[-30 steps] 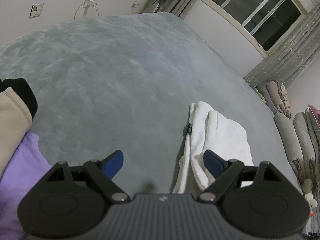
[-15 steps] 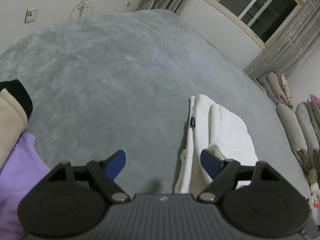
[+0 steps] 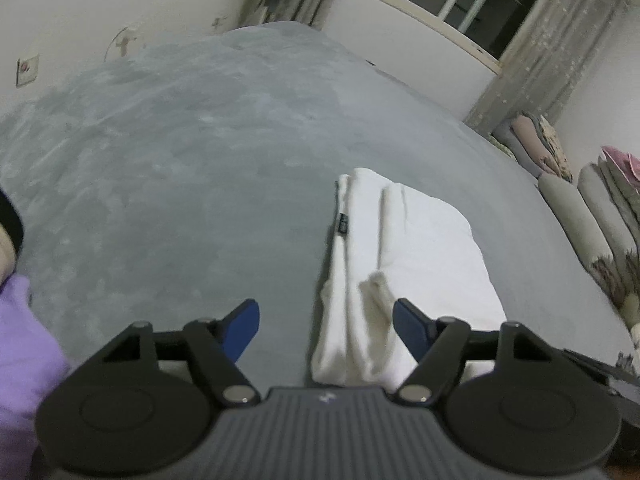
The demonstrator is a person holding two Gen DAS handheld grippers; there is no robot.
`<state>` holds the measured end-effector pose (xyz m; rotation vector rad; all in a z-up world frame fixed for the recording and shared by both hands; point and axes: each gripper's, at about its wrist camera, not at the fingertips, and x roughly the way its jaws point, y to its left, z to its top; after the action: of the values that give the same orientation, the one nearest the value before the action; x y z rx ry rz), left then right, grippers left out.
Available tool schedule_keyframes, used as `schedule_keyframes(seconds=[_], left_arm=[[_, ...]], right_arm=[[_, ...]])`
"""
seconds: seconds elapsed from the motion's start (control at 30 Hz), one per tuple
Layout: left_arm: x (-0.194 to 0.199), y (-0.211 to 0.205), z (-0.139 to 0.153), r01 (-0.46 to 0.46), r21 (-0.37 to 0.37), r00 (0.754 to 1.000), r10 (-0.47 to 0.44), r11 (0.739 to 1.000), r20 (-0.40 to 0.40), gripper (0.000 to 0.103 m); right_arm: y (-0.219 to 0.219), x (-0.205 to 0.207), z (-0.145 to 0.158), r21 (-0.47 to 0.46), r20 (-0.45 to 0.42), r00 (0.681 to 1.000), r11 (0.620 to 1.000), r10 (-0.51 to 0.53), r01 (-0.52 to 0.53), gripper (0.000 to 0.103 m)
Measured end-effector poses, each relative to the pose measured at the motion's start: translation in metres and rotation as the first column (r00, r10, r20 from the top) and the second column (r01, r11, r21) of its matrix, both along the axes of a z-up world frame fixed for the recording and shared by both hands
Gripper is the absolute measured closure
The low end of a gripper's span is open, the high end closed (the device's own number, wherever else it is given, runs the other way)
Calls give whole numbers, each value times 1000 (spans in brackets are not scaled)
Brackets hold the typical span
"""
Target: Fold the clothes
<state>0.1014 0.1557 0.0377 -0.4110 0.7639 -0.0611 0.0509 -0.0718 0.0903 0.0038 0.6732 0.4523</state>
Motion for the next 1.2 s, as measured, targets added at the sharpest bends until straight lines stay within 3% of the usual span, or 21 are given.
schedule_keyframes(seconds=[0.1, 0.23, 0.33, 0.57, 0.7, 0.83, 1.03, 1.2], left_arm=[[1, -11, -2, 25, 19, 1000, -25, 1000, 6, 32], [1, -27, -8, 56, 68, 998, -56, 996, 3, 28], [-2, -31, -9, 64, 86, 998, -65, 994, 11, 30], [-2, -33, -13, 64, 98, 998, -67, 993, 22, 68], [2, -45, -21, 83, 179, 996, -89, 980, 23, 85], [2, -51, -24, 86, 225, 995, -97, 970, 35, 92], [-2, -40, -9, 66, 181, 991, -87, 981, 106, 99], [1, -37, -11, 70, 150, 993, -83, 986, 84, 99]], right_arm=[[8, 6, -12, -20, -28, 1000, 1000, 8, -9, 85], [10, 15, -26, 25, -43, 999, 999, -23, 24, 86], [21, 15, -26, -8, -22, 999, 999, -34, 34, 86], [8, 7, -17, 53, 16, 997, 996, -69, 68, 86], [0, -4, -5, 13, 63, 995, 997, -81, 81, 83], [-15, -5, -6, -17, 63, 989, 991, -134, 136, 81], [-21, -3, -14, 46, 13, 988, 987, -154, 153, 75], [-2, 1, -24, -23, 1, 982, 982, -189, 189, 71]])
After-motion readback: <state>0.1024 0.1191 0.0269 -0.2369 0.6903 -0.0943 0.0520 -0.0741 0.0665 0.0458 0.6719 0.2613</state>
